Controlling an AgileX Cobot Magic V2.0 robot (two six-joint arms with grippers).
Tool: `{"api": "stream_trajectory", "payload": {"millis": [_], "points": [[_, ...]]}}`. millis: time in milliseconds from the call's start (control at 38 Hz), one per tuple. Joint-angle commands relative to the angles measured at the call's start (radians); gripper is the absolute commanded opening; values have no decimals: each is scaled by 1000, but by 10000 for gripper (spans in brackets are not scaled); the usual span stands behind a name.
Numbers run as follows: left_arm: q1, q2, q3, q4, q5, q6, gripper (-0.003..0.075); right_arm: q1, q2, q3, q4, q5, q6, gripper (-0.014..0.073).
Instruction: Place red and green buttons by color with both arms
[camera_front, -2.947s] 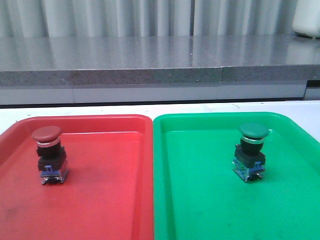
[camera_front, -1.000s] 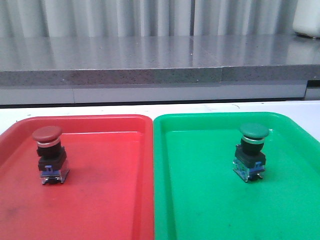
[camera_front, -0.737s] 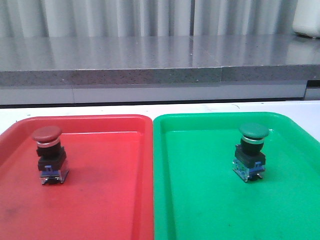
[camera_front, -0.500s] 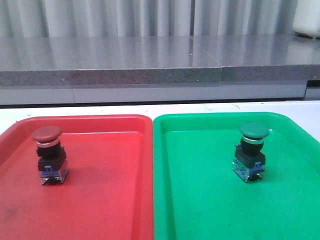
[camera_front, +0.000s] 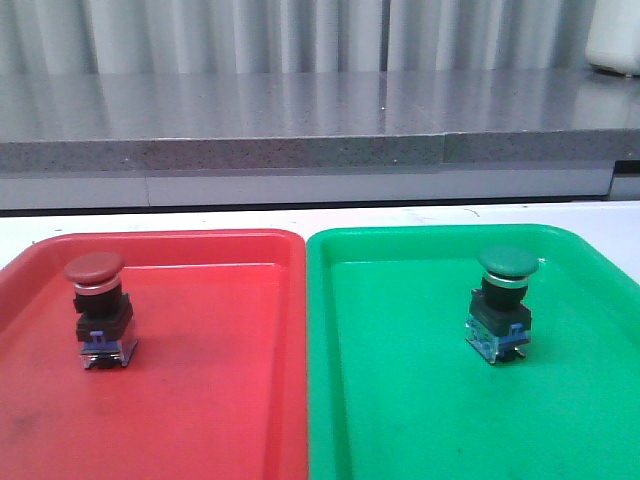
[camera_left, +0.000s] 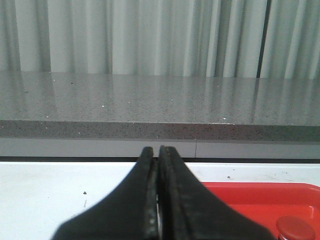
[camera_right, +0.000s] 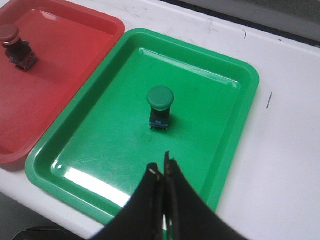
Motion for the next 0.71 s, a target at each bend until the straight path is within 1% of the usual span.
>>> {"api": "stream_trajectory", "payload": {"millis": [0, 579, 632, 684], "points": [[1, -15, 24, -9, -86, -1, -20, 1, 4, -25, -5, -65, -12, -70], [1, -15, 24, -9, -86, -1, -20, 1, -5, -17, -5, -75, -12, -70], [1, -15, 24, -9, -86, -1, -20, -2, -29, 1, -43, -91, -12, -70], [1, -15, 24, -9, -86, -1, -20, -36, -62, 34, -76, -135, -12, -70]]}}
